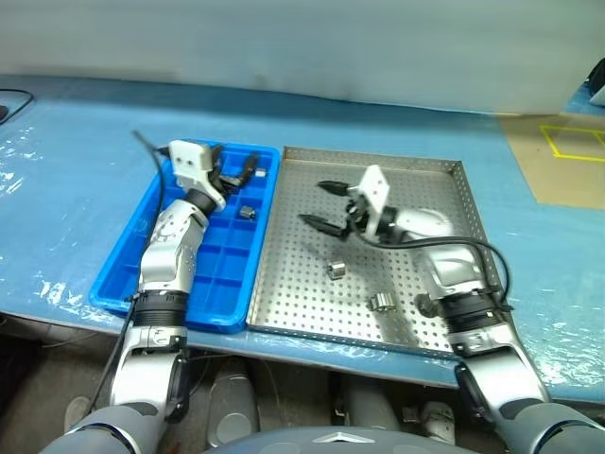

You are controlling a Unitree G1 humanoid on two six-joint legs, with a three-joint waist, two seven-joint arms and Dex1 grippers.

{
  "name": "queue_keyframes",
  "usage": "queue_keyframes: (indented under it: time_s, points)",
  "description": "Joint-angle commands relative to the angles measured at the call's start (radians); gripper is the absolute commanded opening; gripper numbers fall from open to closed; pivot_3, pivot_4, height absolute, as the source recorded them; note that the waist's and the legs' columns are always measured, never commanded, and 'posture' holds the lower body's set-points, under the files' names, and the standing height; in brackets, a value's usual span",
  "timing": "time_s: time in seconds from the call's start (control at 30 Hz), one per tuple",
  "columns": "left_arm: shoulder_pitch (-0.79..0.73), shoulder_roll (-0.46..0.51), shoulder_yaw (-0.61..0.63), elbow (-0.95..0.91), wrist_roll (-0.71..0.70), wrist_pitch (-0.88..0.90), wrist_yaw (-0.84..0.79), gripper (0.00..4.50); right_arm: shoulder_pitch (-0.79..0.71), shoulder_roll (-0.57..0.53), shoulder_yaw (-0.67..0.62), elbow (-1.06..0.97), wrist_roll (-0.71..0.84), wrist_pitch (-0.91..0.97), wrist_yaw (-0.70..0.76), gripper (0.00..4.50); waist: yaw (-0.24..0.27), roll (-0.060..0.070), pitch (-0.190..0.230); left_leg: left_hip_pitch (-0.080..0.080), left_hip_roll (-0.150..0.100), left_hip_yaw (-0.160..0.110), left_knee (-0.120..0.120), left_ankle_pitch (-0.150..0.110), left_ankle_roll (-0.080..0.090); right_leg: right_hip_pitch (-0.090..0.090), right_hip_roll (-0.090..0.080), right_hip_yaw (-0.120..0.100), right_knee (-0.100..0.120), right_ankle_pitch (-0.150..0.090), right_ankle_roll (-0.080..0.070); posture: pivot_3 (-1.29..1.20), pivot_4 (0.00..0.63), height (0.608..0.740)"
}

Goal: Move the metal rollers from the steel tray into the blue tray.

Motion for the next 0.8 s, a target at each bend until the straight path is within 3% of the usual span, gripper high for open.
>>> queue_keyframes:
  time_s: [0.03, 0.33, 0.53, 0.7, 0.8]
  points:
    - [-0.021, 0.029, -0.117, 0.016, -0.011, 0.022, -0.225, 4.32, 0.039, -0.051, -0.058, -0.087, 0.035, 0.034, 0.002, 4.28, -0.016, 0.0, 0.0, 0.0, 0.0, 0.0, 0.0, 0.0, 0.0, 0.0, 0.0, 0.001, 0.0, 0.0, 0.0, -0.29, 0.15, 0.74]
    - [-0.08, 0.019, -0.336, 0.096, 0.025, 0.081, -0.557, 4.32, 0.266, -0.221, -0.096, -0.395, 0.177, 0.262, 0.097, 4.28, -0.051, 0.0, 0.0, 0.009, 0.0, 0.005, 0.0, -0.002, 0.003, 0.004, 0.0, 0.006, 0.0, 0.0, 0.0, -0.4, 0.15, 0.74]
    - [-0.114, 0.04, -0.458, 0.176, 0.166, 0.054, -0.601, 4.32, 0.319, -0.242, -0.093, -0.431, 0.175, 0.281, 0.071, 4.28, -0.079, 0.001, 0.0, 0.014, 0.0, 0.008, 0.0, -0.002, 0.004, 0.007, 0.0, 0.01, 0.0, 0.0, 0.0, -0.43, 0.15, 0.74]
    - [-0.135, 0.043, -0.51, 0.274, 0.293, -0.012, -0.536, 4.32, 0.315, -0.225, -0.085, -0.389, 0.155, 0.23, 0.058, 4.28, -0.079, 0.002, -0.001, 0.013, 0.0, 0.008, 0.0, -0.003, 0.005, 0.007, 0.0, 0.01, -0.001, 0.0, 0.001, -0.42, 0.15, 0.74]
    - [-0.126, 0.042, -0.493, 0.266, 0.292, -0.021, -0.535, 3.41, 0.309, -0.217, -0.08, -0.357, 0.141, 0.196, 0.057, 4.28, -0.079, 0.002, -0.001, 0.013, 0.0, 0.009, 0.0, -0.003, 0.005, 0.007, 0.0, 0.01, -0.001, 0.0, 0.001, -0.42, 0.15, 0.74]
